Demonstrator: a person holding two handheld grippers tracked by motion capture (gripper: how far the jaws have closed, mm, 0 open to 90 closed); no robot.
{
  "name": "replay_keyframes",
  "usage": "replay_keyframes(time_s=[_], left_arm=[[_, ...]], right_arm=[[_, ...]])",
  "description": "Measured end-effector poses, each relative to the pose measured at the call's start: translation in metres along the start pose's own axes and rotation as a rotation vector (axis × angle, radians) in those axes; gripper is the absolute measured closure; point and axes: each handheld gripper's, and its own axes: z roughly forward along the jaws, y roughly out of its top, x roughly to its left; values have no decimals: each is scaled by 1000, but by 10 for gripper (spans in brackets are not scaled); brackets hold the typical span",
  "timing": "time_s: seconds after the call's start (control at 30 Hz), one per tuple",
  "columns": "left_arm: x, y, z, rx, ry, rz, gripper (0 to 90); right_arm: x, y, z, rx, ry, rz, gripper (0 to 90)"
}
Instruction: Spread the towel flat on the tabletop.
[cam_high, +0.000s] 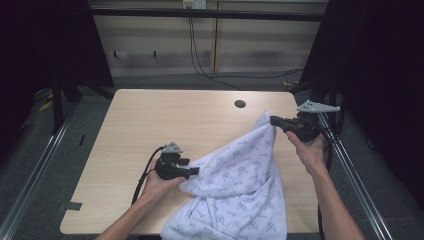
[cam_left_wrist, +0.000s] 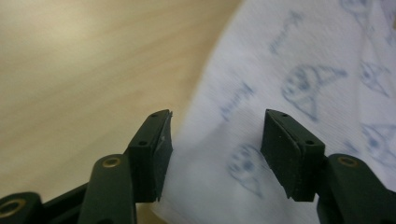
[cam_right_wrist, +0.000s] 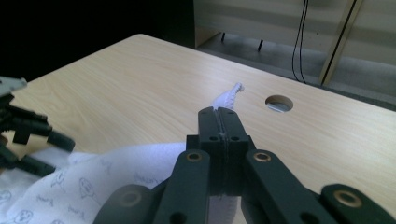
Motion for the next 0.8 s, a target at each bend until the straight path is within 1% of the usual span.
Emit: replay_keyframes(time_s=[0.03, 0.07, 0.1, 0.17, 0.2, 0.23, 0.27, 0.3, 0.37, 0.4, 0.43, 0.47, 0.5, 0.53, 0.57, 0.6, 0.63, 0.67, 0.7, 0.73, 0.77, 0.8], left_arm=[[6, 2, 1, -5, -1, -33, 442], [10, 3, 1, 6, 1, -44, 428], [15, 3, 2, 16, 0, -46, 432], [20, 2, 5, 22, -6, -71, 460], [19, 0, 7, 36, -19, -56, 463], [16, 0, 9, 57, -38, -29, 488], [13, -1, 9, 62, -41, -5, 524], [9, -1, 10, 77, -66, 14, 587], [3, 0, 7, 79, -94, 33, 799], [-1, 1, 4, 68, -107, 46, 853], [-3, 2, -1, 41, -101, 60, 865], [-7, 6, -10, -15, -116, 43, 869], [-9, 8, -16, -52, -122, 45, 870], [-13, 10, -22, -87, -144, 48, 870], [-24, 14, -35, -144, -180, 70, 870], [-31, 15, -41, -164, -208, 88, 870], [-42, 15, -46, -177, -252, 111, 869], [-55, 12, -50, -175, -289, 138, 869], [-66, 9, -51, -161, -319, 165, 868], [-79, 3, -50, -121, -348, 201, 868], [-92, -6, -47, -84, -360, 221, 866], [-101, -16, -42, -37, -386, 226, 864]], right_arm=[[-1, -1, 0, 4, 0, 3, 900], [-2, -3, -1, 7, 0, 6, 900], [-3, -5, -1, 8, 1, 8, 900], [-6, -9, -2, 15, -1, 15, 900], [-7, -11, -3, 15, -2, 16, 900], [-8, -13, -4, 15, 0, 20, 899], [-8, -15, -5, 17, 1, 23, 900], [-8, -17, -5, 18, 0, 24, 899], [-8, -22, -8, 26, 5, 27, 899], [-8, -24, -9, 31, 4, 25, 899], [-7, -27, -11, 33, 4, 25, 899], [-7, -29, -14, 28, 5, 27, 899], [-7, -32, -20, 19, 10, 33, 899], [-8, -34, -23, 14, 14, 37, 899], [-7, -36, -27, 8, 14, 45, 899], [-7, -41, -35, -4, 24, 55, 899], [-7, -44, -39, -8, 24, 56, 899], [-4, -50, -46, -17, 22, 63, 899], [-1, -57, -52, -26, 35, 73, 899], [2, -62, -56, -19, 32, 72, 899], [6, -69, -61, -7, 26, 71, 899], [9, -77, -66, 1, 33, 78, 899]])
